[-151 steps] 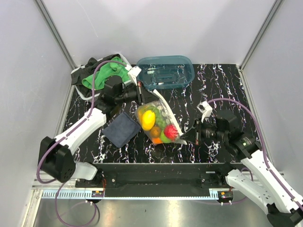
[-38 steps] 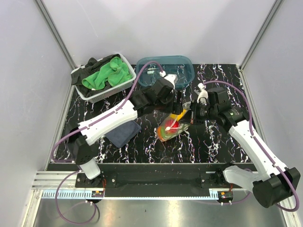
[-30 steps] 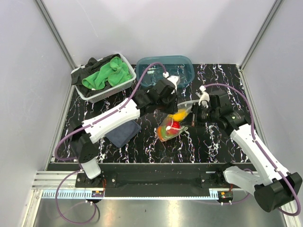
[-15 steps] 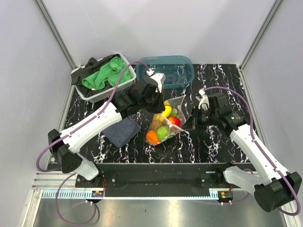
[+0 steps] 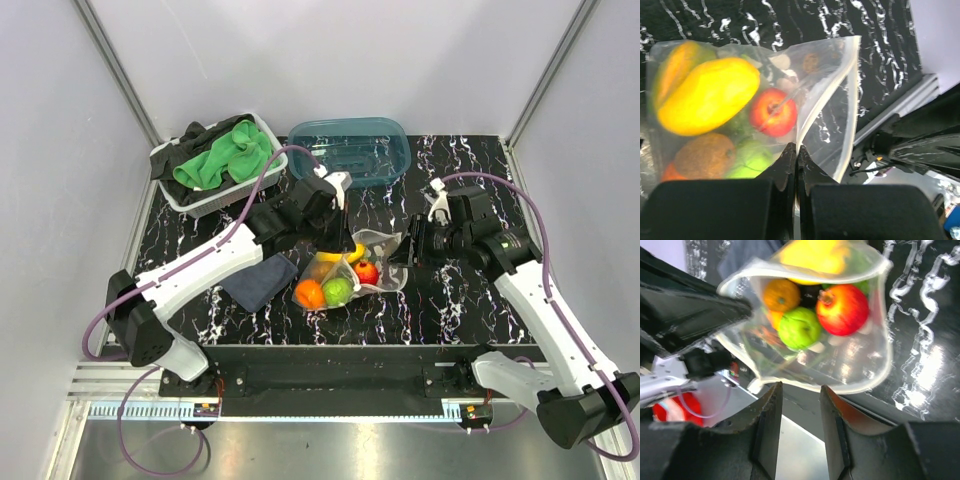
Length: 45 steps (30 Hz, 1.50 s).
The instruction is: Open the zip-top bag and remove the fake food
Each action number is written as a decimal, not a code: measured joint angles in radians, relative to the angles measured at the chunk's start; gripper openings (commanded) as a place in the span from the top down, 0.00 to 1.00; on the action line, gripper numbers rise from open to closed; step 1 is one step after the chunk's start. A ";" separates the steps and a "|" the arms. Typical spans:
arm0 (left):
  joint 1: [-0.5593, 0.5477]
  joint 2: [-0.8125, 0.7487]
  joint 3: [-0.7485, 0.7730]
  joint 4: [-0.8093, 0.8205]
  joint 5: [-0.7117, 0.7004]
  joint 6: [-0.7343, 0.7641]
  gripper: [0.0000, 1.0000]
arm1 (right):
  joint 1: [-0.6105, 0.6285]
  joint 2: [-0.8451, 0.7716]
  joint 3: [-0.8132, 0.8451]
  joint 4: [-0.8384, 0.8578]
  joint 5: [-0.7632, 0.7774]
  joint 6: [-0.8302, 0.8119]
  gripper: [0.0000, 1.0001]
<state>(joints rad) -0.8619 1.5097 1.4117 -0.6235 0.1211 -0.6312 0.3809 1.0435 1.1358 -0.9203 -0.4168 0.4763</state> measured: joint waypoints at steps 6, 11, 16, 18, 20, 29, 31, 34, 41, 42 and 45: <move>0.000 0.006 -0.001 0.037 0.035 -0.017 1.00 | 0.005 0.045 -0.051 0.123 -0.049 0.044 0.52; 0.000 0.032 0.000 0.051 0.068 -0.033 1.00 | 0.015 0.150 -0.140 0.257 -0.068 0.063 0.40; 0.000 0.041 0.000 0.071 0.094 -0.054 1.00 | 0.017 0.206 -0.227 0.362 -0.065 0.089 0.32; 0.000 0.046 -0.002 0.091 0.108 -0.071 1.00 | 0.017 0.214 -0.268 0.414 -0.063 0.114 0.30; 0.000 0.051 -0.014 0.128 0.124 -0.096 1.00 | 0.018 0.219 -0.317 0.476 -0.060 0.141 0.29; 0.001 0.116 -0.040 0.216 0.198 -0.176 1.00 | 0.034 0.284 -0.480 0.714 0.013 0.231 0.21; 0.001 0.129 -0.040 0.228 0.209 -0.187 1.00 | 0.034 0.306 -0.490 0.761 0.025 0.241 0.21; 0.001 0.142 -0.040 0.235 0.218 -0.197 1.00 | 0.034 0.338 -0.502 0.820 0.050 0.259 0.20; 0.001 0.141 -0.074 0.263 0.222 -0.206 1.00 | 0.036 0.362 -0.502 0.863 0.110 0.255 0.32; 0.001 0.139 -0.084 0.266 0.223 -0.208 1.00 | 0.036 0.362 -0.502 0.866 0.114 0.249 0.35; 0.001 0.129 -0.108 0.273 0.224 -0.208 1.00 | 0.036 0.365 -0.502 0.874 0.120 0.232 0.30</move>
<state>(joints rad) -0.8608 1.6382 1.3041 -0.3504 0.3450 -0.8394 0.4171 1.4086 0.6338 -0.0467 -0.2970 0.7082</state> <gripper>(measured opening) 0.013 0.664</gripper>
